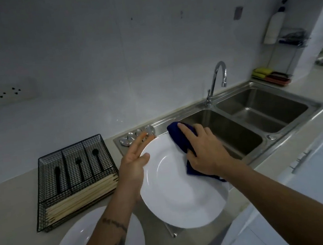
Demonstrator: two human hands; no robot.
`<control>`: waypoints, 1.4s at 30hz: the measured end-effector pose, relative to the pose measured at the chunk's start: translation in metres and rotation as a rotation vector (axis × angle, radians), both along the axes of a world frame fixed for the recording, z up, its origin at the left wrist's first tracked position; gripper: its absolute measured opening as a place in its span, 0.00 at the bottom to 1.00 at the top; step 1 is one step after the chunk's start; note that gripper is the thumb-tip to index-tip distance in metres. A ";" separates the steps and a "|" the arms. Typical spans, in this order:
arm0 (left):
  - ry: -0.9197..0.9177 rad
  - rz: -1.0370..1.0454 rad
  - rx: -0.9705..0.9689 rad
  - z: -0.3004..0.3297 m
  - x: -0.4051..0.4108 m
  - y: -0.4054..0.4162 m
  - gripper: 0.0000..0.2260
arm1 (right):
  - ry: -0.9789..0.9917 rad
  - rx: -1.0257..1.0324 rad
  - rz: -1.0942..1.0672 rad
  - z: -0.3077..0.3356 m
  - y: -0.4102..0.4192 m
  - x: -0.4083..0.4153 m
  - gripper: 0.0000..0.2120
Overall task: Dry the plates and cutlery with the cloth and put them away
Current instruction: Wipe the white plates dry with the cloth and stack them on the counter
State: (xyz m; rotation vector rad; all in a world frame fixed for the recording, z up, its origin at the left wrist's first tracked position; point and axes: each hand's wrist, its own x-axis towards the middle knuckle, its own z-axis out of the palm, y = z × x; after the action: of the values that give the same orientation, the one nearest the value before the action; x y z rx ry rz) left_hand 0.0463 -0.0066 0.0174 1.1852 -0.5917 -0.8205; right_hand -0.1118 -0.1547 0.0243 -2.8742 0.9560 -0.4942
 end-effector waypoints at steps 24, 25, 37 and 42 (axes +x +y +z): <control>0.104 0.332 -0.066 0.014 -0.013 -0.013 0.19 | -0.216 0.319 0.274 -0.016 0.034 0.058 0.31; 0.092 0.339 -0.057 0.014 -0.011 -0.010 0.19 | -0.191 0.233 0.244 -0.018 0.022 0.058 0.31; -0.004 0.300 -0.007 0.014 -0.004 -0.010 0.20 | -0.238 0.129 0.223 -0.021 0.034 0.070 0.32; 0.092 0.374 -0.036 0.017 0.002 -0.003 0.19 | -0.092 0.050 0.095 -0.020 0.008 0.061 0.35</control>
State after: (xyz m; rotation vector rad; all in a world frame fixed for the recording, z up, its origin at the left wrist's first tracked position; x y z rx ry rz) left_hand 0.0486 -0.0097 0.0342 1.1726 -0.2936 -0.5395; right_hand -0.0513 -0.1463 0.0046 -2.8094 0.8027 -0.5793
